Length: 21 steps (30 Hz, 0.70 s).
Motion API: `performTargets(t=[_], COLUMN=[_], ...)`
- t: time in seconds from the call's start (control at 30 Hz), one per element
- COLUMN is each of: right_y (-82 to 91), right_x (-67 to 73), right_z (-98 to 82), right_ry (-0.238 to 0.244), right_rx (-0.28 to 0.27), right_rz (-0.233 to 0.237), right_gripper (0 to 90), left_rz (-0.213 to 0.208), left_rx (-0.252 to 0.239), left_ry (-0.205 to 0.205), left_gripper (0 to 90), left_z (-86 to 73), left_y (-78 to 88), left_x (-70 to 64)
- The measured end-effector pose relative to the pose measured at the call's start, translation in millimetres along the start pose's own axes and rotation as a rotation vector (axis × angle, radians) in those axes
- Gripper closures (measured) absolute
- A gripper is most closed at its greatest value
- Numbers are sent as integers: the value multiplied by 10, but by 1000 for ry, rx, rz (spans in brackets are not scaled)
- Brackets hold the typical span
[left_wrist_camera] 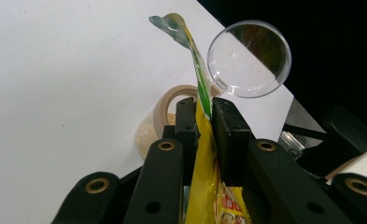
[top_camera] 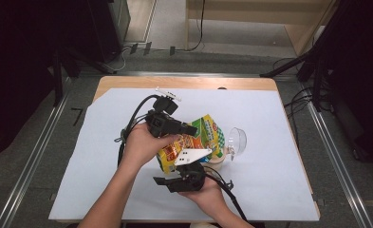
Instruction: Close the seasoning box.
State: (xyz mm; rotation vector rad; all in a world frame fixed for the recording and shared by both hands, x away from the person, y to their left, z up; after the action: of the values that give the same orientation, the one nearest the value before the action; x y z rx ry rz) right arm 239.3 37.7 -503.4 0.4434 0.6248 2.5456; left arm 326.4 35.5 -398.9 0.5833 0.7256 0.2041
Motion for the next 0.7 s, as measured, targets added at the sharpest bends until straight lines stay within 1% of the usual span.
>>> performTargets(t=[0.13, 0.37, 0.5, 0.7], right_y=[-9, 7, 32, 71], right_x=[3, -38, -70, -103], right_z=[-9, -36, -34, -43], right_ry=[-10, -33, -44, -43], right_rx=[0, -5, -11, -22], right_rz=[-3, -12, -23, -43], right_gripper=[494, 480, 479, 477], left_rz=[-6, -23, -35, -31], left_rx=[5, 9, 11, 17], left_ry=[1, 12, 5, 4], left_gripper=[828, 836, 843, 840], left_z=[-11, -32, -38, -50], left_y=[17, 44, 61, 73], left_x=[12, 31, 36, 42])
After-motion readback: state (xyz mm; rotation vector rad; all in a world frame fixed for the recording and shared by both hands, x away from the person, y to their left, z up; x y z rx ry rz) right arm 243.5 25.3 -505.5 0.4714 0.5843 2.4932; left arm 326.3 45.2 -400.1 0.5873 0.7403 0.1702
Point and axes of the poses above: each handheld gripper's, and its own axes: y roughly backward along the jaws, z roughly out of its top, x roughly to its left, the point moved 8 cm from there along -y, roughly forward along the jaws, and after that the axes turned 13 degrees about -z, right-handed, at the moved point
